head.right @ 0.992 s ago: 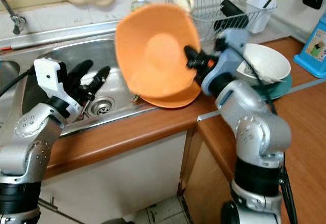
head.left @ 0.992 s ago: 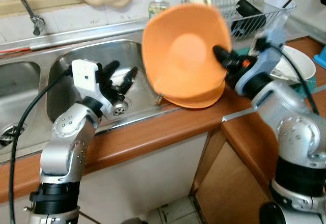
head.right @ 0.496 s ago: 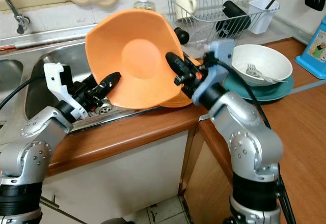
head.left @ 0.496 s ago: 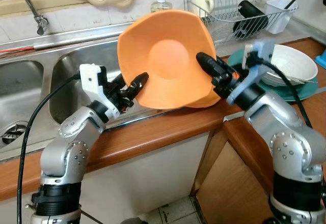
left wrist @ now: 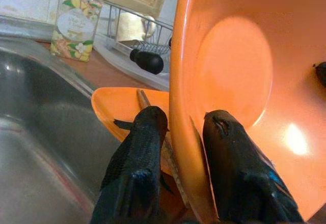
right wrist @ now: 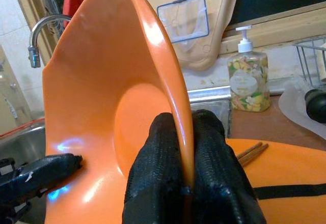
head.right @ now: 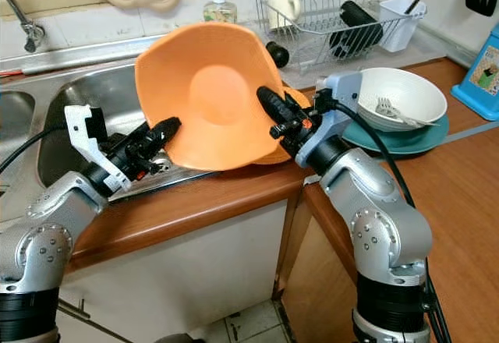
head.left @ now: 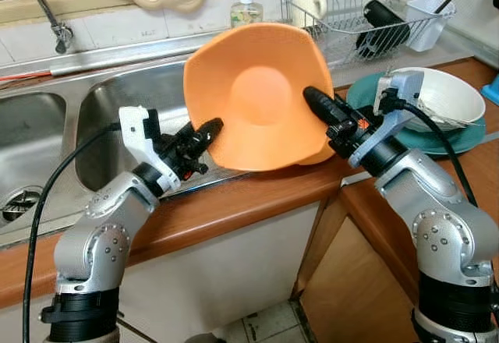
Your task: Kitchen organization
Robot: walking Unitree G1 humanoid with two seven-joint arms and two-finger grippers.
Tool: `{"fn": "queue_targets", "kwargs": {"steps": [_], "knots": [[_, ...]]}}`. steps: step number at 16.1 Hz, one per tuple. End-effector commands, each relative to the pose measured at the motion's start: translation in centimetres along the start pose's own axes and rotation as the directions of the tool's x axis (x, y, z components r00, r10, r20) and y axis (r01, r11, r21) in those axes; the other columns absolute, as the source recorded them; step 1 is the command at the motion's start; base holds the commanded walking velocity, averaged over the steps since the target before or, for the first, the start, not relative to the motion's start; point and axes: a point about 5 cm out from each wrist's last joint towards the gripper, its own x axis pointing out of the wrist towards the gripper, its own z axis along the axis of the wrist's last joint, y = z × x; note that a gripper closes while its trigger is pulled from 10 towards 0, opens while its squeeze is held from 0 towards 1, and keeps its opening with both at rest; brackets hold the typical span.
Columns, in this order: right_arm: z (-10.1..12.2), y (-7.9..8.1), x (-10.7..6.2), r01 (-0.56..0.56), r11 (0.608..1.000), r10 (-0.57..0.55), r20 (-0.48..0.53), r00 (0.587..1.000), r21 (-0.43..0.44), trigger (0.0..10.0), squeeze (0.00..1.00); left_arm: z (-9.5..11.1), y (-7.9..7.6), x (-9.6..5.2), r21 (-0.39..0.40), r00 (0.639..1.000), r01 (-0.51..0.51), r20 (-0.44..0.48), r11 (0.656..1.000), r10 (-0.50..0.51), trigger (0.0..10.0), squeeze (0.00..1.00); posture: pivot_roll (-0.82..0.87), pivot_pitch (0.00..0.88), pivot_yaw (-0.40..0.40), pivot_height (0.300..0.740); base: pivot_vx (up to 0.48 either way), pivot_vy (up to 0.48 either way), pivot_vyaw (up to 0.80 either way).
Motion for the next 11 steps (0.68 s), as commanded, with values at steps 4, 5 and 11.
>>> {"fn": "queue_targets", "kwargs": {"steps": [4, 5, 11], "knots": [[0.53, 0.42, 0.23, -0.023, 1.000, 0.023, 0.048, 0.999, -0.008, 0.0, 0.00, 0.36, 0.01, -0.16, 0.019, 1.000, -0.020, -0.002, 1.000, 0.020, 0.0, 0.00, -0.10, 0.000, 0.083, 0.740, 0.000, 0.000, 0.00], [0.53, 0.43, 0.29, -0.023, 1.000, 0.023, 0.049, 0.999, -0.008, 0.0, 0.00, 0.31, 0.01, -0.11, 0.017, 1.000, -0.024, -0.001, 1.000, 0.024, 0.0, 0.00, -0.10, 0.000, 0.083, 0.740, 0.000, 0.000, 0.00], [0.47, 0.54, 0.35, -0.030, 0.999, 0.031, 0.046, 0.998, -0.014, 0.0, 0.00, 0.45, 0.16, 0.08, 0.015, 0.999, -0.054, 0.010, 0.998, 0.054, 0.0, 0.00, -0.11, 0.000, 0.082, 0.740, 0.000, 0.000, 0.00]]}}
